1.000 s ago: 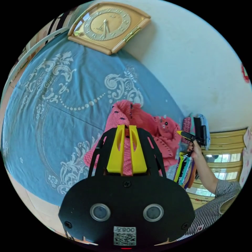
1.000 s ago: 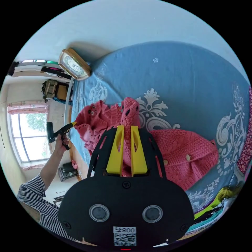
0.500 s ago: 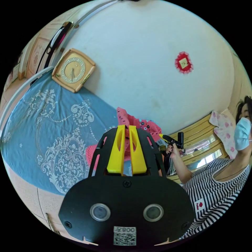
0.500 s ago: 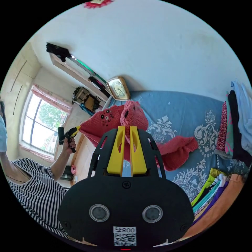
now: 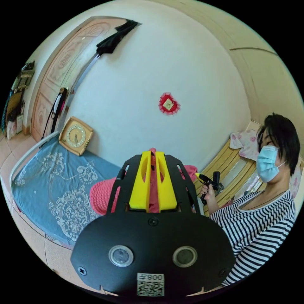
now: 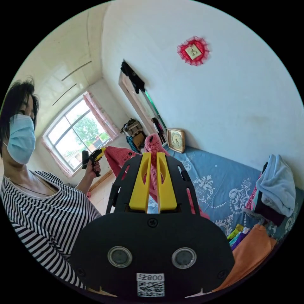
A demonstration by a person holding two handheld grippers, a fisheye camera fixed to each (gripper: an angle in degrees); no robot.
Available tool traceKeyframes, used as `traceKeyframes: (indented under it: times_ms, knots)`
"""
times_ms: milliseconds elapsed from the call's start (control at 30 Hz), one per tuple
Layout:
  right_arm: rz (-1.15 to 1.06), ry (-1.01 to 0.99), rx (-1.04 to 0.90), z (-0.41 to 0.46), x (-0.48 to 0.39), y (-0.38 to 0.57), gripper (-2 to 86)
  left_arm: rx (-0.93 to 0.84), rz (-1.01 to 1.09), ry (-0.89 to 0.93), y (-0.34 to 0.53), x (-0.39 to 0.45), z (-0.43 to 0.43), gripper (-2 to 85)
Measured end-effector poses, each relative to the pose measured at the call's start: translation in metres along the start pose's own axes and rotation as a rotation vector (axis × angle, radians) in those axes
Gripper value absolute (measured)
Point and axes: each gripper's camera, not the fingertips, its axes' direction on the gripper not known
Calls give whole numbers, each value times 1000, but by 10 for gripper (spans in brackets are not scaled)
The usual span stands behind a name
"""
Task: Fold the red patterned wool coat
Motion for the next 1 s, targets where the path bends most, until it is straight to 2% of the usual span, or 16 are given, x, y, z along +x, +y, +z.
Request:
traceKeyframes:
  times_ms: [267,500,633,733,900,933,1000]
  knots:
    - [-131,-82,50,-64,-43,21,24,75,130,-60,7,60,-54,24]
    - [-121,-61,28,-40,-23,8,24,78,118,-107,1,37,-35,26]
    - [-23,-14,-58,29,37,-22,25,-1,92,-157,-14,-9,16,28]
    - [110,55,-126,102,108,-47,27,-65,-14,-159,-29,-76,79,30]
    - [370,200,-334,253,247,-77,29,-212,-239,-237,-37,-233,227,45]
    - [457,284,-379,288,279,-75,26,-234,-267,-271,-34,-250,242,48]
    - [573,369,-464,336,316,-62,24,-364,-380,-372,-10,-311,296,57]
